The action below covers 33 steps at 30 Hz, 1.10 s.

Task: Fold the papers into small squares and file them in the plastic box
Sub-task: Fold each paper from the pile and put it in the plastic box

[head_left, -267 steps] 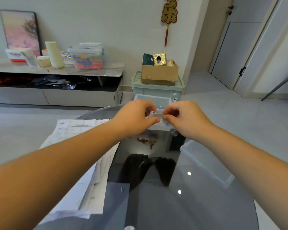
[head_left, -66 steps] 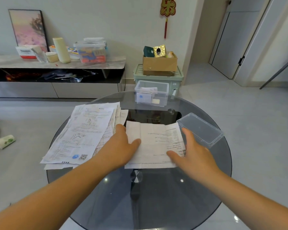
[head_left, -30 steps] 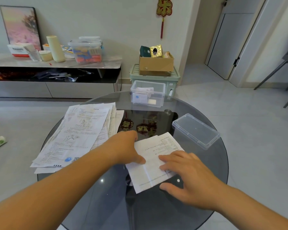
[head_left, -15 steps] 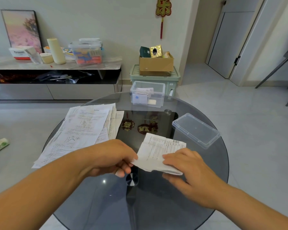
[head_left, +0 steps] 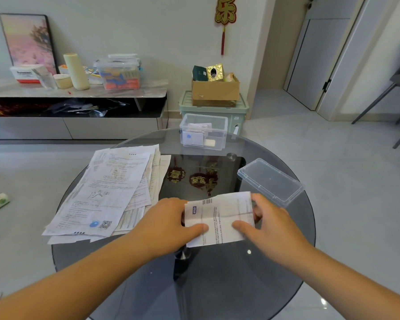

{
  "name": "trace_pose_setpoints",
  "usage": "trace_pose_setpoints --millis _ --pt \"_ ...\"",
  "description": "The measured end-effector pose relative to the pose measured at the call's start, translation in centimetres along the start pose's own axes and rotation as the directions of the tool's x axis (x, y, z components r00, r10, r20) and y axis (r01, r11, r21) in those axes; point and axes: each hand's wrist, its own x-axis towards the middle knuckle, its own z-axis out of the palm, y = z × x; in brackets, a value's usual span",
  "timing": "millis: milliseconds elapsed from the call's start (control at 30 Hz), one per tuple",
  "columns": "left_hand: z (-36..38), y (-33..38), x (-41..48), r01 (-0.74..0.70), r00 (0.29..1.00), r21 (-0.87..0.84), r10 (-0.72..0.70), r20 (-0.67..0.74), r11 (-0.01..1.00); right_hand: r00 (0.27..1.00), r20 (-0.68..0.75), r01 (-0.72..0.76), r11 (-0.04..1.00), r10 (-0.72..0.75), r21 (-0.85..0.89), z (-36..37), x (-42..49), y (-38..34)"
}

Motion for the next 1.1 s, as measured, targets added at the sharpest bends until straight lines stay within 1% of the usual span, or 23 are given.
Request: trace_pose_setpoints --millis 67,133,167,300,367,433,533,667,767,833,933,1000,1033,1100 --pt "0.9 -0.2 0.6 0.049 0.998 0.108 -0.044 -0.052 0.993 0.999 -0.027 -0.035 0.994 0.032 -0.108 0.1 0.2 -0.3" --pt "1.5 -0.3 0.9 0.085 0.992 0.117 -0.074 -0.101 0.989 1.000 -0.026 -0.018 0.981 0.013 -0.192 0.4 0.3 -0.5" --pt "1.6 -0.2 0.9 0.073 0.993 0.113 -0.061 -0.104 0.991 1.000 -0.024 0.005 0.972 -0.011 -0.233 0.5 0.3 -0.5" --pt "1.7 0.7 0.3 -0.078 0.996 0.201 0.085 -0.026 0.977 0.995 -0.033 0.086 0.955 -0.099 -0.286 1.0 0.1 -0.2" --pt "1.7 0.6 0.2 -0.122 0.993 0.217 0.119 0.027 0.969 0.986 -0.009 0.156 0.935 -0.167 -0.319 1.3 0.0 0.0" --pt "1.6 0.5 0.3 -0.144 0.989 0.252 0.127 0.080 0.957 0.982 0.036 0.188 0.918 -0.187 -0.349 1.6 -0.2 0.1" --pt "1.2 0.4 0.6 -0.137 0.986 0.278 0.103 0.134 0.951 0.988 0.080 0.148 0.930 -0.129 -0.337 1.5 0.0 0.1" --pt "0.7 0.6 1.0 -0.128 0.983 0.275 0.086 0.162 0.953 0.991 0.129 0.069 0.947 -0.029 -0.314 0.0 0.4 0.3" --pt "0.4 0.7 1.5 -0.124 0.984 0.275 0.083 0.155 0.953 0.990 0.136 0.017 0.955 0.024 -0.295 -1.2 0.4 0.7" --pt "0.2 0.9 1.8 -0.109 0.986 0.263 0.070 0.152 0.959 0.993 0.119 0.013 0.961 0.021 -0.275 -1.6 0.4 0.7" --pt "0.1 1.5 2.3 -0.055 0.986 0.232 0.017 0.164 0.971 0.996 0.059 0.078 0.963 -0.065 -0.258 -1.5 0.0 0.5" --pt "0.2 1.9 2.6 -0.027 0.983 0.239 -0.017 0.180 0.971 0.979 0.027 0.205 0.948 -0.204 -0.245 -1.0 -0.4 0.1" --pt "0.3 2.1 2.7 -0.019 0.982 0.248 -0.028 0.186 0.968 0.964 0.044 0.264 0.935 -0.261 -0.239 -0.6 -0.7 -0.2" --pt "0.3 2.2 2.7 -0.009 0.983 0.261 -0.040 0.182 0.965 0.941 0.132 0.335 0.913 -0.311 -0.234 0.1 -1.2 -0.6"
